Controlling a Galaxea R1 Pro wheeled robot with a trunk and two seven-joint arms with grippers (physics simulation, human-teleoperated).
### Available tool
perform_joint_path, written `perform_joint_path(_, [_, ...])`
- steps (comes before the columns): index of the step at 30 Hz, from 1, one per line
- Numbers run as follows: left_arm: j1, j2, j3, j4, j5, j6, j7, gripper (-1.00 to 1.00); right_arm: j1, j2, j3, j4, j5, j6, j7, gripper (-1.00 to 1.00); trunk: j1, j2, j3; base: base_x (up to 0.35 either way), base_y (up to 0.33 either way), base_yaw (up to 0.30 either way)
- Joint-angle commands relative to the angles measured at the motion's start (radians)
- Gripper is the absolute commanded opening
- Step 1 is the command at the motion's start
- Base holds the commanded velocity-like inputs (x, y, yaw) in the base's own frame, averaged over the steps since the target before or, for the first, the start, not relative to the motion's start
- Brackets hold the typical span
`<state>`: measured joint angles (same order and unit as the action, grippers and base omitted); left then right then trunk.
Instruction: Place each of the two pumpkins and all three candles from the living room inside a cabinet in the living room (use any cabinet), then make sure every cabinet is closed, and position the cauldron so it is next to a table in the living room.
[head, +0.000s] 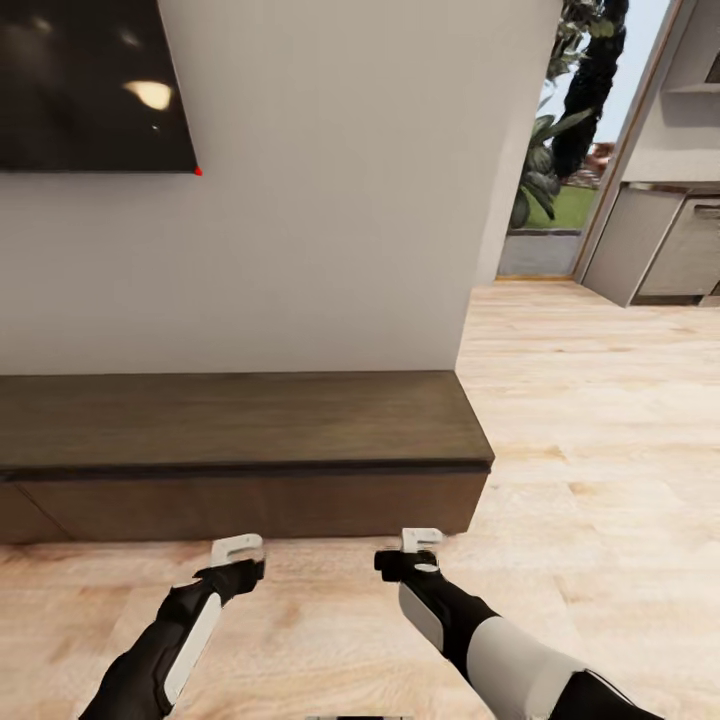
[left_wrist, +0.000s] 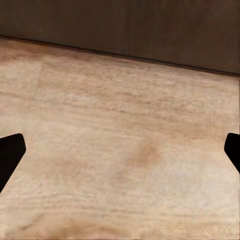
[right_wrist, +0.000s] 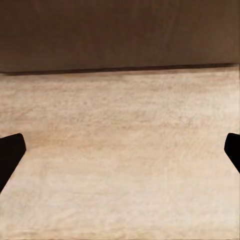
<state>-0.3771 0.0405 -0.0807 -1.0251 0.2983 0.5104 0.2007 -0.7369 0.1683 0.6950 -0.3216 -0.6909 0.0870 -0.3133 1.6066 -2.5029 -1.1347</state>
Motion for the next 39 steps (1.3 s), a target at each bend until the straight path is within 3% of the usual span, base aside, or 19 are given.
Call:
perform_joint_path(1, [0.000,0.003,0.009,-0.041,0.012,0.086,0.009,1.00,-0.001,-0.002,-0.020,-0.031,-0.007,0.059,-0.009,1.00,0.000,0.000,-0.001,-0.037,0.000,0.000])
perform_joint_path(4, [0.000,0.005,0.054,-0.153,0.014,0.266,0.007,1.00,0.002,-0.008,-0.121,-0.113,-0.008,0.225,-0.010,1.00,-0.001,0.000,0.007,-0.016,0.000,0.000])
perform_joint_path(8, [0.000,0.005,0.108,-0.197,0.018,0.349,0.007,1.00,0.003,-0.009,-0.183,-0.161,-0.002,0.329,-0.015,1.00,-0.003,0.001,0.022,-0.004,0.000,0.000])
perform_joint_path(16, [0.000,0.004,0.122,-0.203,0.021,0.368,0.007,1.00,0.004,-0.006,-0.194,-0.164,-0.001,0.359,-0.022,1.00,-0.007,0.003,0.053,0.000,0.000,0.000])
perform_joint_path(25, [0.000,0.001,0.124,-0.204,0.018,0.477,0.009,1.00,0.000,-0.001,-0.195,-0.171,-0.010,0.435,-0.024,1.00,-0.041,0.065,0.081,0.000,0.000,0.000])
perform_joint_path(35, [0.000,0.002,0.124,-0.204,0.021,0.485,0.010,1.00,0.000,-0.002,-0.195,-0.171,-0.009,0.473,-0.024,1.00,-0.079,0.135,0.113,0.000,0.000,0.000])
perform_joint_path(39, [0.000,0.003,0.124,-0.204,0.021,0.488,0.011,1.00,0.000,-0.002,-0.194,-0.171,-0.004,0.535,-0.025,1.00,-0.094,0.163,0.125,0.000,0.000,0.000])
